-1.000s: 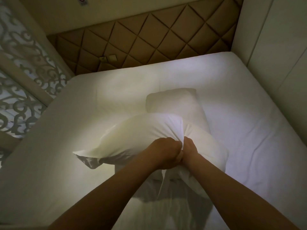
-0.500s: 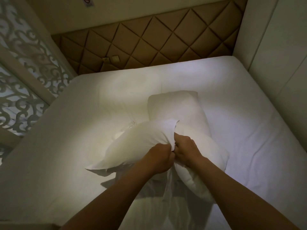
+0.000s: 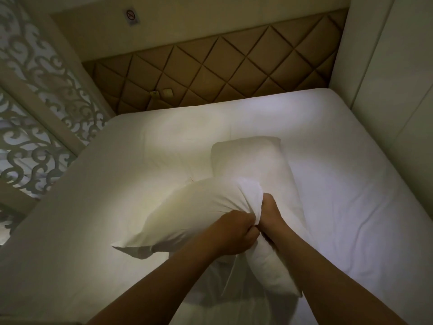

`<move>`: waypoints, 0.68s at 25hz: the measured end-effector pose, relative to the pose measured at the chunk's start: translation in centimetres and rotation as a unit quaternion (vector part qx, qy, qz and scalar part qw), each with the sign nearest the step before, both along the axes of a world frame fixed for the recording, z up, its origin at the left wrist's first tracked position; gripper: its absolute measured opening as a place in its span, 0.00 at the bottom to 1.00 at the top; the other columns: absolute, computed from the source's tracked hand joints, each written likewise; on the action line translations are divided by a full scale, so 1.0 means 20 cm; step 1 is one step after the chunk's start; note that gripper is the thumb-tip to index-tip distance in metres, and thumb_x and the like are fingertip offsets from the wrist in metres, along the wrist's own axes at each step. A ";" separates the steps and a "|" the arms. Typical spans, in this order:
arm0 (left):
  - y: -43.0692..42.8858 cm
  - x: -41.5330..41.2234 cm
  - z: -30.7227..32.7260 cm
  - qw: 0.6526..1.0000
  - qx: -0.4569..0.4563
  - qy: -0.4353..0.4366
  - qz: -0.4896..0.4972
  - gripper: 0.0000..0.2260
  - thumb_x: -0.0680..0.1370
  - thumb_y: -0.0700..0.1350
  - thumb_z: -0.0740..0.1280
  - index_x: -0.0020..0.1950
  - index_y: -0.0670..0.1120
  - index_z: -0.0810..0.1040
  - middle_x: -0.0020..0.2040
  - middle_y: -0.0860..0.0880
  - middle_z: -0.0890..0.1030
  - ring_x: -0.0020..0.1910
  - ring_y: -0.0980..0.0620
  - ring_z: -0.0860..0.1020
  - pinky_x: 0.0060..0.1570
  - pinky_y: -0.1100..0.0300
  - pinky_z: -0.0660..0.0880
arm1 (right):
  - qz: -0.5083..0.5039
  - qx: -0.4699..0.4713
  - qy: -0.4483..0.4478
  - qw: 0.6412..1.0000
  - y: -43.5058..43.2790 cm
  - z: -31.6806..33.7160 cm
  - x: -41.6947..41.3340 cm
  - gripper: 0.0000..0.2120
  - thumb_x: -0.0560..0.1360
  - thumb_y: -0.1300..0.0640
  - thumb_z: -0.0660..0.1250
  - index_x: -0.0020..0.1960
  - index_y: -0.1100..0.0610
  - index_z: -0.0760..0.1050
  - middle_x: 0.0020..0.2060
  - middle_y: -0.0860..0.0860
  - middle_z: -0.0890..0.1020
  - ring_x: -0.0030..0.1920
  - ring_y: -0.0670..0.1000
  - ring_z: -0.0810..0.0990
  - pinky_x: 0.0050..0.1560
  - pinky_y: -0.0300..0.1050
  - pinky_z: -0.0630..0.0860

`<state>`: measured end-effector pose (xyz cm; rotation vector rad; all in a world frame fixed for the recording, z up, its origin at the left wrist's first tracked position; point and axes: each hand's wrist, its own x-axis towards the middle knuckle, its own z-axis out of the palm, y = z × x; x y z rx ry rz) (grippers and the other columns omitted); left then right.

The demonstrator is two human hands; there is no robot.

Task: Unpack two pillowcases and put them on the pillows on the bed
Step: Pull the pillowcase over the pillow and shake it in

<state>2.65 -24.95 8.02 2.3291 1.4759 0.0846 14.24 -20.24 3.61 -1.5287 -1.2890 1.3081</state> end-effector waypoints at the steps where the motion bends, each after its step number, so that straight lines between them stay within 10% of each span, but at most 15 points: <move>1: 0.03 0.02 0.03 0.999 0.025 -0.023 -0.002 0.15 0.79 0.48 0.57 0.33 0.47 0.61 0.34 0.43 0.72 0.34 0.48 0.67 0.38 0.58 0.60 | -0.024 0.015 0.020 0.999 0.01 0.05 0.02 0.11 0.79 0.62 0.63 0.39 0.56 0.77 0.37 0.51 0.80 0.43 0.53 0.78 0.40 0.44 0.76; 11: 0.18 0.12 0.24 0.946 0.235 -0.188 -0.118 0.11 0.72 0.43 0.60 0.31 0.46 0.62 0.28 0.44 0.69 0.27 0.47 0.66 0.30 0.57 0.57 | -0.202 0.317 -0.114 0.919 0.02 0.36 0.21 0.11 0.75 0.52 0.66 0.43 0.60 0.80 0.37 0.55 0.83 0.37 0.56 0.81 0.36 0.52 0.81; 17: 0.24 -0.03 -0.09 0.990 0.108 -0.074 0.056 0.08 0.76 0.45 0.57 0.38 0.45 0.69 0.37 0.44 0.76 0.34 0.48 0.70 0.36 0.59 0.62 | -0.144 0.169 -0.307 0.925 -0.01 0.02 0.08 0.02 0.75 0.57 0.62 0.45 0.54 0.74 0.42 0.52 0.78 0.41 0.56 0.79 0.42 0.49 0.78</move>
